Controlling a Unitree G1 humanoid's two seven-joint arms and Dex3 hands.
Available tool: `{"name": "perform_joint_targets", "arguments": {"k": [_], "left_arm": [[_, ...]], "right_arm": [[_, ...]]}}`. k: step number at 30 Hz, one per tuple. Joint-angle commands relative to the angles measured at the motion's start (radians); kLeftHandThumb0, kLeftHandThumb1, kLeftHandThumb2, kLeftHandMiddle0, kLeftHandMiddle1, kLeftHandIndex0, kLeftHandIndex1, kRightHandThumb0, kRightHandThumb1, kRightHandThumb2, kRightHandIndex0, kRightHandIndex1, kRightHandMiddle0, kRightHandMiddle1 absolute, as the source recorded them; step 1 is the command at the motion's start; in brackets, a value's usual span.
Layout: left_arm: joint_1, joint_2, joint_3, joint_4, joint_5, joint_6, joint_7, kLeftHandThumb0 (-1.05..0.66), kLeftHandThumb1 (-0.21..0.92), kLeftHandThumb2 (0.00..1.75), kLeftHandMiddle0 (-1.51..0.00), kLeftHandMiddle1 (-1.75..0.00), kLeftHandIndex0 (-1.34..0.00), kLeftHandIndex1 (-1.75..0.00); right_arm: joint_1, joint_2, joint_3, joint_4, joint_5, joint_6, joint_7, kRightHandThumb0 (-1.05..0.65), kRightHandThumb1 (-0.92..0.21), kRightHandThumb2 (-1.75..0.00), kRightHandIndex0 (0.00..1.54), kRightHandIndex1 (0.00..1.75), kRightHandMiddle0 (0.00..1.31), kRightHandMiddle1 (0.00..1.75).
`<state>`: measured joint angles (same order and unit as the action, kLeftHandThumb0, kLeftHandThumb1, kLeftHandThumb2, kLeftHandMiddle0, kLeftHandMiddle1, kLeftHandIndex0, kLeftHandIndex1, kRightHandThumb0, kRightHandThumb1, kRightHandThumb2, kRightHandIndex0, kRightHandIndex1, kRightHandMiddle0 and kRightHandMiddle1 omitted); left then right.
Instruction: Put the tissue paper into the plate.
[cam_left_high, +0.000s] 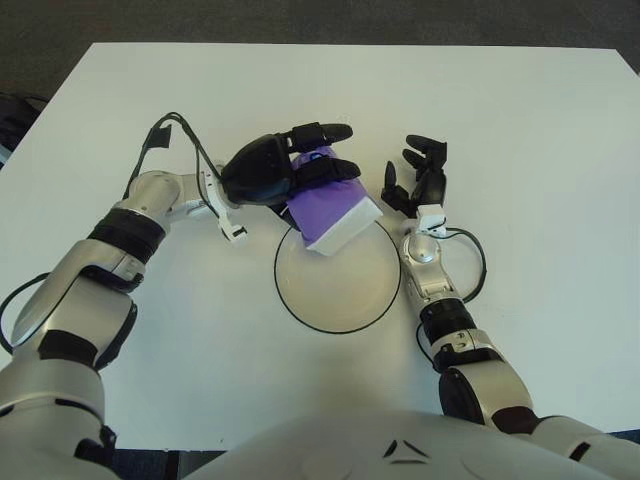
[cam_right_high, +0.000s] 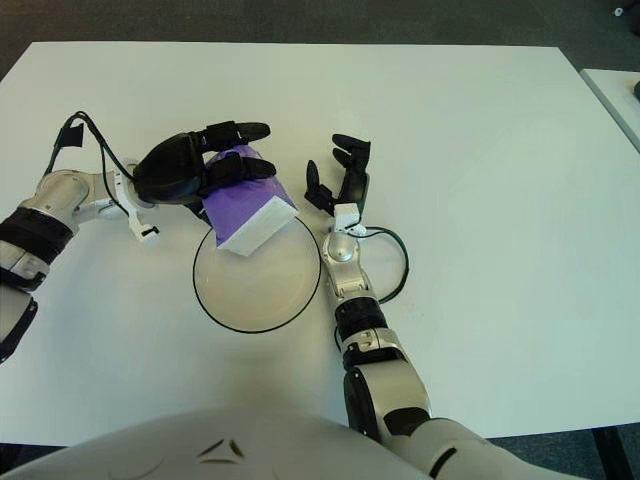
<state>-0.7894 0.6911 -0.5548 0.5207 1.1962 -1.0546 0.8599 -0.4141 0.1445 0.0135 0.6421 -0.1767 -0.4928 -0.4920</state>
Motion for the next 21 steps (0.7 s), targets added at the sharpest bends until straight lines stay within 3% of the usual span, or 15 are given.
{"name": "perform_joint_targets", "arguments": {"k": [1,21], "left_arm": [[-0.032,0.029,-0.011,-0.051,0.025,-0.028,0.006,-0.75,0.92,0.70,-0.42,-0.26,-0.12,-1.09],[-0.044,0.036,-0.010,-0.082,0.013,-0.145,-0.072,-0.68,0.92,0.63,-0.41,-0.26,-0.04,-1.11]], "right_arm": [[0.121,-0.004,-0.003,0.149,-0.017,0.075,-0.020,-0.47,-0.70,-0.81,0.46,0.95,0.05,1.33],[0.097,0.009,-0.020,0.172,-0.013,0.122,-0.063,-0.44,-0.67,-0.82,0.51,0.85,0.04,1.24]]}}
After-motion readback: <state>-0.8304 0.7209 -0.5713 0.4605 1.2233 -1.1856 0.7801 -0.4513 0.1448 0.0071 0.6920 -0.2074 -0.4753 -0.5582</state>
